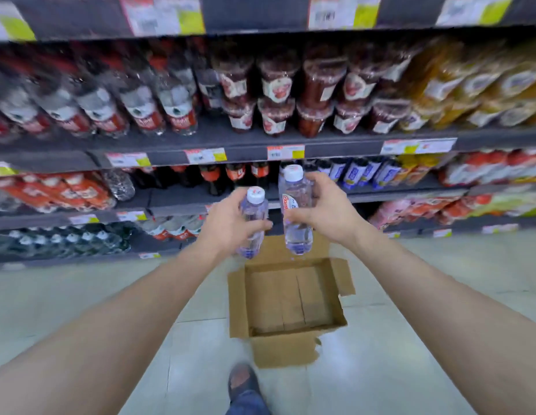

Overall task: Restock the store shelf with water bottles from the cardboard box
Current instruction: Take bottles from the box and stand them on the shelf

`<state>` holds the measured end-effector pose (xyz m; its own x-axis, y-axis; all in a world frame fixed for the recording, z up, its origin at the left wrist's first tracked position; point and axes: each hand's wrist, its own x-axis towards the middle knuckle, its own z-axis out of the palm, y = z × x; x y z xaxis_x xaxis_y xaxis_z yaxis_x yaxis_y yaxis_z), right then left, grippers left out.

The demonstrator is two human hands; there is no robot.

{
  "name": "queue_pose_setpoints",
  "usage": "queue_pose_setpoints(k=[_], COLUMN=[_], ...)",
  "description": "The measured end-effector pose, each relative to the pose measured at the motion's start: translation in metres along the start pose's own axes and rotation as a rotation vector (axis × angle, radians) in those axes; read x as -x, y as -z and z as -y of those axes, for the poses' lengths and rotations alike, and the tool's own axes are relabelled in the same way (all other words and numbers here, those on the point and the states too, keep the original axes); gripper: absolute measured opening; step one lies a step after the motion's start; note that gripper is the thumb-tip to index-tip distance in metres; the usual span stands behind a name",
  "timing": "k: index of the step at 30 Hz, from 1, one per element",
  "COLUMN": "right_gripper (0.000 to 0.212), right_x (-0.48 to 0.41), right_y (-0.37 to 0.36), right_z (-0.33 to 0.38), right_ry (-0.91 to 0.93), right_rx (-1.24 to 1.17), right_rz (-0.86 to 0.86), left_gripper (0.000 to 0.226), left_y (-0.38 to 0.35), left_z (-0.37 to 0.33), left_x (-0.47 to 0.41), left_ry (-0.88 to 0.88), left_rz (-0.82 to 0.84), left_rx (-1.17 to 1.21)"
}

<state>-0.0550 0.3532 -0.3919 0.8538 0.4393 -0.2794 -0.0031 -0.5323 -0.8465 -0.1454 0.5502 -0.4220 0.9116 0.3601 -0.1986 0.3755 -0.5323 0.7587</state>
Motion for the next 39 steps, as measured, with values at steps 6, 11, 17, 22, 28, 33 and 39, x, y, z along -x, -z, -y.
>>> queue_pose_setpoints(k=[6, 11, 17, 22, 28, 33, 39], right_gripper=[0.064, 0.075, 0.08, 0.075, 0.08, 0.081, 0.088], right_x=[0.06, 0.121, 0.192, 0.238, 0.291, 0.326, 0.342], right_y=[0.046, 0.079, 0.097, 0.084, 0.05, 0.006, -0.083], right_z=[0.128, 0.231, 0.341, 0.421, 0.511, 0.577, 0.641], right_ry=[0.184, 0.357, 0.53, 0.683, 0.82, 0.926, 0.949], right_rx=[0.025, 0.017, -0.044, -0.059, -0.024, -0.014, -0.008], right_rz=[-0.026, -0.039, -0.014, 0.024, 0.112, 0.127, 0.148], left_gripper=[0.069, 0.066, 0.058, 0.052, 0.091, 0.118, 0.109], left_y=[0.108, 0.195, 0.304, 0.372, 0.45, 0.518, 0.591], left_z=[-0.098, -0.168, -0.235, -0.274, -0.291, -0.266, -0.214], left_x=[0.054, 0.123, 0.216, 0.284, 0.356, 0.404, 0.45], left_ry=[-0.11, -0.146, -0.185, -0.235, -0.21, -0.172, -0.171], left_rz=[-0.116, -0.203, -0.366, -0.548, -0.686, -0.814, -0.901], left_rx=[0.061, 0.062, 0.082, 0.133, 0.007, 0.044, 0.041])
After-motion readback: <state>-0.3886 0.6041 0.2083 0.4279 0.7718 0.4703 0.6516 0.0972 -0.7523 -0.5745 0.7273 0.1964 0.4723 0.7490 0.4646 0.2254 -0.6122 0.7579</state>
